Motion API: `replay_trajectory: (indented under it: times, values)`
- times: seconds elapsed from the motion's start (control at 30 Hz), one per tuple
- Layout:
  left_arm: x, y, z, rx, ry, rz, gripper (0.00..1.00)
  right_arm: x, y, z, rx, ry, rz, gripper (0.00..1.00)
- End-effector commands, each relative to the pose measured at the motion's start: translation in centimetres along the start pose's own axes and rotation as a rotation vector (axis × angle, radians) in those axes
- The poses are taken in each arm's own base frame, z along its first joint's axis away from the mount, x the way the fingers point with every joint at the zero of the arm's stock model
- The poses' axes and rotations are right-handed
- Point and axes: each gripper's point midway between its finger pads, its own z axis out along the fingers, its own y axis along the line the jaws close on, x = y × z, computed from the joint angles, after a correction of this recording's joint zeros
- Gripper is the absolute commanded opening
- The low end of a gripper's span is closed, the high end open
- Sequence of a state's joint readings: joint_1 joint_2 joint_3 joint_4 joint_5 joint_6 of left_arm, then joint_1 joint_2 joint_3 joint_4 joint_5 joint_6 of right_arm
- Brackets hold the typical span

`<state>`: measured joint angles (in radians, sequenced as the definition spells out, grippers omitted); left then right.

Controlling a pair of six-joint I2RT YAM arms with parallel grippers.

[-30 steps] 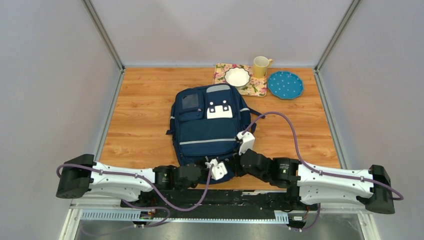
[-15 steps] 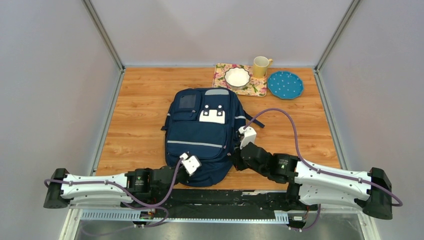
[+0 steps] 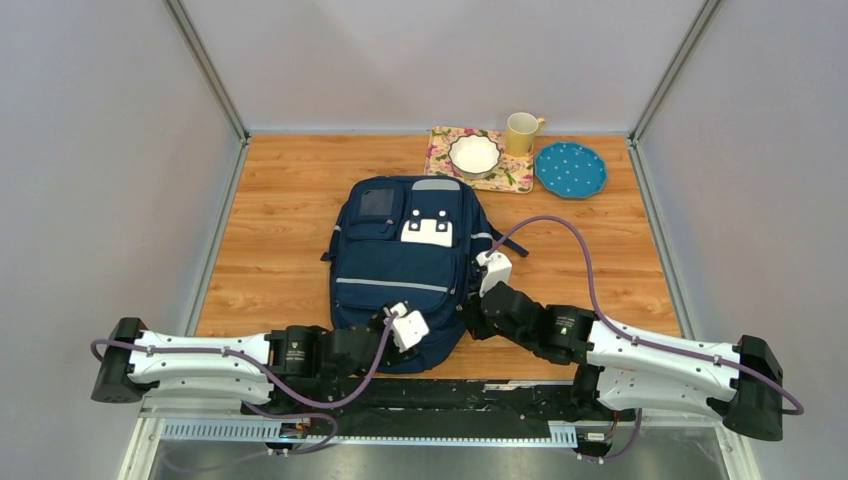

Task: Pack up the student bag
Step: Zip the student bag at the center of the board.

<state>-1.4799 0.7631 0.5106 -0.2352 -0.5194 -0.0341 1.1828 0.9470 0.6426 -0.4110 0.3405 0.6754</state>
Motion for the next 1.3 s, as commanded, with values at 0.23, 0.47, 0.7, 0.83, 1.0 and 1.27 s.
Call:
replay_trajectory:
  times: [0.23, 0.47, 0.7, 0.83, 1.0, 1.27]
  values:
    - [-4.0, -1.3, 3.7, -0.052, -0.084, 0.22, 0.76, -2.2, 1.0, -1.9, -0.064, -0.073, 0.04, 0.0]
    - [-3.3, -1.5, 5.5, -0.092, -0.082, 0.299, 0.77, -2.6, 1.0, -2.9, -0.08, -0.08, 0.048, 0.0]
    - [-3.2, 0.3, 5.7, -0.213, -0.102, 0.297, 0.48, -2.4, 2.0, -2.9, -0.136, -0.077, 0.061, 0.0]
    - [-2.5, 1.4, 5.6, -0.269, -0.049, 0.312, 0.11, -2.0, 2.2, -2.7, -0.147, -0.061, 0.058, 0.0]
    - [-1.2, 2.5, 4.6, -0.31, -0.014, 0.272, 0.0, -2.0, 1.6, -2.4, -0.113, -0.068, 0.054, 0.0]
    - [3.0, 2.7, 1.5, -0.23, 0.018, 0.108, 0.0, -2.6, -0.4, -1.9, -0.01, -0.109, 0.073, 0.0]
